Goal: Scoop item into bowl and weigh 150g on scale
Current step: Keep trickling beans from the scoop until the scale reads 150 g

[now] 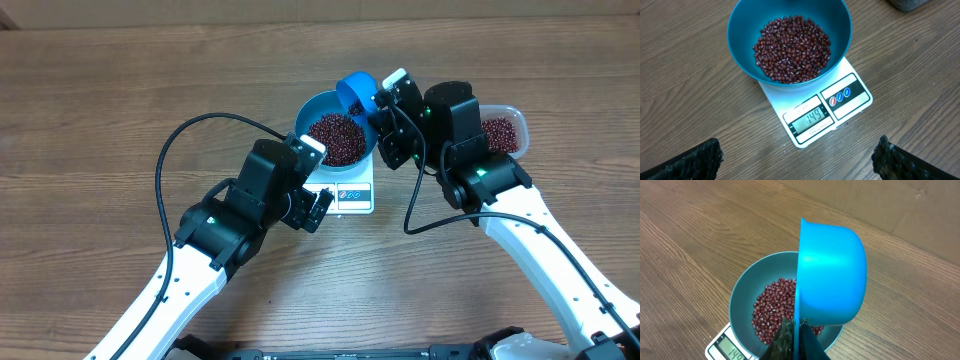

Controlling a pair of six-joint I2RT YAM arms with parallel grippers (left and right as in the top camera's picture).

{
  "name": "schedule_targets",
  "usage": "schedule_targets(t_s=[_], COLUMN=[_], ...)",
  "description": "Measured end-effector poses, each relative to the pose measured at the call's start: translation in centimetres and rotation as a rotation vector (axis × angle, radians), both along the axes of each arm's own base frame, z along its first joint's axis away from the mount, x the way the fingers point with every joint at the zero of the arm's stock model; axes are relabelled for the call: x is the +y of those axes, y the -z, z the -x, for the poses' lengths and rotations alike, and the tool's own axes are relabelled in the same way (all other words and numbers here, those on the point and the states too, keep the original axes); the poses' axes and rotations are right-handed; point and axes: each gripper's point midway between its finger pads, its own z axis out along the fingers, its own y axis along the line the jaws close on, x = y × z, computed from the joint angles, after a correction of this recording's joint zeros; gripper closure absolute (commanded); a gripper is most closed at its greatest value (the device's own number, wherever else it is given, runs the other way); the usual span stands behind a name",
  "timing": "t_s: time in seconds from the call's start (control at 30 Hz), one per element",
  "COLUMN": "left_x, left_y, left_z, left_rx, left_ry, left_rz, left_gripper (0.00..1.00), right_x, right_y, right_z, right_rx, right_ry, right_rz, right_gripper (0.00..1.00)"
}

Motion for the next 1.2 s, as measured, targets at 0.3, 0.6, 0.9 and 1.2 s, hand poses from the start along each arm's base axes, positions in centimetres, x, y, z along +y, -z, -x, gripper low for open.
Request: schedule_targets(t_s=[0.3, 0.6, 0.9, 1.2], left_x=[0.0, 0.0, 0.0, 0.0], left_y=[0.0, 0.0, 0.0, 0.0], left_z=[0.0, 0.0, 0.0, 0.0], left_rx=[0.0, 0.0, 0.0, 0.0], left_ry=[0.0, 0.0, 0.0, 0.0], left_rz=[0.0, 0.0, 0.0, 0.0], left_gripper=[0.0, 0.0, 0.01, 0.01], right_x=[0.0, 0.3, 0.1, 0.2], right_y=[0.0, -0.7, 0.5, 0.1], right_z=[0.0, -0.7, -0.2, -0.6], right_rx=[0.002, -0.038, 0.012, -0.011], right_ry=[0.001, 0.001, 0.001, 0.001], right_rz=[-0.001, -0.017, 0.003, -0.006], right_gripper=[0.96, 0.96, 0.96, 0.96])
